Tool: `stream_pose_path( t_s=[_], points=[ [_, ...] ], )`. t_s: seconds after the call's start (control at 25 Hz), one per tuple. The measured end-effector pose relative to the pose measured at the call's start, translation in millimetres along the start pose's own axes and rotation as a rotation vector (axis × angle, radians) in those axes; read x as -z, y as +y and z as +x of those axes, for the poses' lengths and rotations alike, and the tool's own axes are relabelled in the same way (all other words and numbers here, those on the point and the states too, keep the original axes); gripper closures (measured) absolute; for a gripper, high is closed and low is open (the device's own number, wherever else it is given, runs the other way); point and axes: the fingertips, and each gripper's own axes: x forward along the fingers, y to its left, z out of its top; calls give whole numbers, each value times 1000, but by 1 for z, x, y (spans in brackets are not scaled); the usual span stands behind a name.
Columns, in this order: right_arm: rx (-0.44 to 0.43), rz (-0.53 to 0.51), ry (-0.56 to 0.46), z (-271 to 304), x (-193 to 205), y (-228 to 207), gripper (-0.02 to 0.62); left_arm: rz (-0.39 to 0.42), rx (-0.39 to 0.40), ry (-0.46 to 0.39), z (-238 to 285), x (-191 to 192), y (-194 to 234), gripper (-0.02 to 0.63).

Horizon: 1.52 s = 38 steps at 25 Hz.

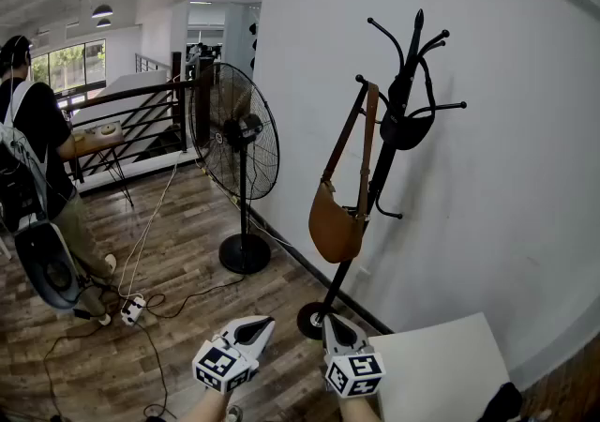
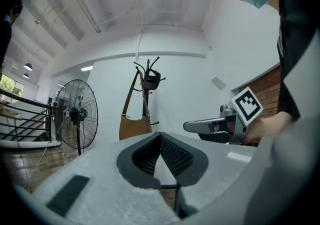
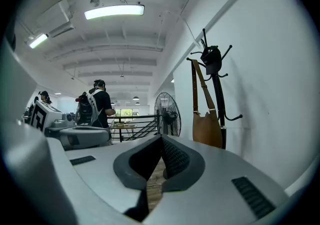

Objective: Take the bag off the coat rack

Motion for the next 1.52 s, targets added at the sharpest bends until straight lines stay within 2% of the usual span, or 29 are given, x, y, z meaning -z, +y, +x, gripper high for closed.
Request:
stream_pose_path(
  t_s=[0.32, 0.36, 0.4, 0.44, 0.72, 1.0, 1.16, 1.24, 1.52],
  points=[
    [85, 17, -28, 23, -1, 15, 595, 14, 49, 26, -10, 20, 39, 601],
    [91, 21, -34, 30, -2, 14, 586, 14, 62, 29, -5, 19, 44, 578],
    [98, 25, -39, 38, -4, 11, 550, 14, 74, 34, 2, 19, 50, 512],
    [107, 27, -41, 46, -6, 9, 527, 16, 86, 40, 8, 19, 56, 474],
    [183, 36, -46, 80, -6, 20, 463, 29, 160, 52, 12, 18, 97, 412],
    [277, 72, -56, 98, -1, 28, 448, 38, 237, 71, 10, 23, 127, 400],
    [289, 71, -27, 109, 6, 31, 448, -9, 229, 82, 15, 31, 144, 400],
    [298, 75, -15, 115, 10, 26, 448, -8, 245, 84, 20, 37, 148, 400],
    [324, 53, -11, 143, 1, -10, 448, -31, 235, 85, 61, 43, 172, 400]
  ],
)
